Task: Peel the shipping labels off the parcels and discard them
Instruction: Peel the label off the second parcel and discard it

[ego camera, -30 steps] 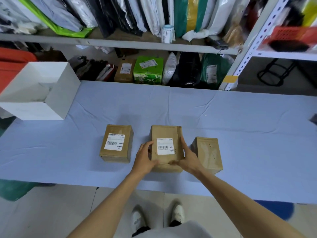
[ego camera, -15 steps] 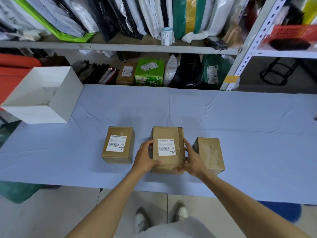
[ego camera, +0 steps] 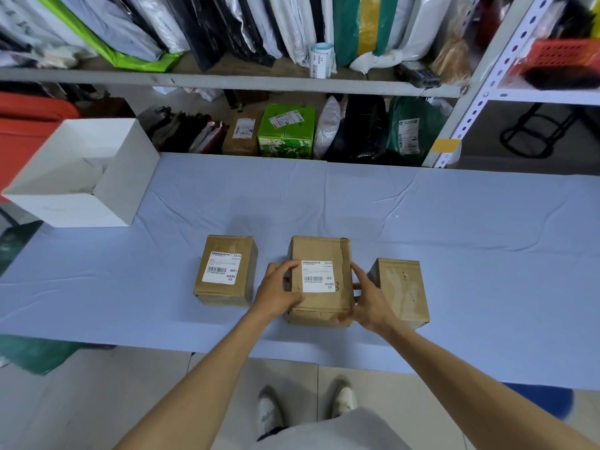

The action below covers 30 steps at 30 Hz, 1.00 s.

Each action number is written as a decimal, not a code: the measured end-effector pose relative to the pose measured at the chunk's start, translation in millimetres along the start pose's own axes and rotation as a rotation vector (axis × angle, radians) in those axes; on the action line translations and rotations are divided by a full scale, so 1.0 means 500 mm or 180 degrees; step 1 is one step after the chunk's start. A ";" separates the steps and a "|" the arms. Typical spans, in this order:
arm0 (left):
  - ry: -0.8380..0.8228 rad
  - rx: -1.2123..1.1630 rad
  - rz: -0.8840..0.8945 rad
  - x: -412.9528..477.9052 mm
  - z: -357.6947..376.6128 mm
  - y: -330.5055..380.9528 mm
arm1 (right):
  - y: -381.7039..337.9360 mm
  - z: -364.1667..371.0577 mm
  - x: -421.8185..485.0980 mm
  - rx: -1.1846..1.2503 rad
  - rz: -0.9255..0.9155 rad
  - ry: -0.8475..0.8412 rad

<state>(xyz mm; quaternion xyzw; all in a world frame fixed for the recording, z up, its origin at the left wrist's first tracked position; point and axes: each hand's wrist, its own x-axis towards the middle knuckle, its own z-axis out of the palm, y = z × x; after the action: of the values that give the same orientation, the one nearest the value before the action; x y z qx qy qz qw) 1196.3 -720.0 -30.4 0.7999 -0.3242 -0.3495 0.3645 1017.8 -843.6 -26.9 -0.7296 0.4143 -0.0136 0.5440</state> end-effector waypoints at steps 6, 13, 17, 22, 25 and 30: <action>-0.0042 0.0210 0.0012 0.000 0.003 0.005 | 0.006 0.006 0.001 0.0060 0.0024 0.0044; -0.0242 0.0279 -0.0106 0.005 0.007 0.008 | 0.014 0.005 0.006 -0.0019 0.0037 0.0030; -0.0261 0.0115 -0.0221 0.007 0.009 0.012 | 0.014 0.007 0.007 -0.0047 0.0100 0.0039; -0.0309 -0.0252 -0.0364 0.007 0.004 0.017 | 0.011 0.008 0.006 -0.0096 0.0122 0.0026; -0.0371 -0.0168 -0.0292 0.002 0.005 0.017 | 0.009 0.008 0.004 -0.0115 0.0108 0.0049; -0.0302 -0.0355 -0.0349 0.000 -0.001 0.009 | 0.003 0.008 0.000 -0.0143 0.0095 0.0056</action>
<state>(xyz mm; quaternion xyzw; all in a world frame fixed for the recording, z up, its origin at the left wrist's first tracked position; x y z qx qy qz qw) 1195.4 -722.4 -26.4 0.7775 -0.2768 -0.4240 0.3730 1018.8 -840.5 -29.4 -0.7352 0.4301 -0.0025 0.5239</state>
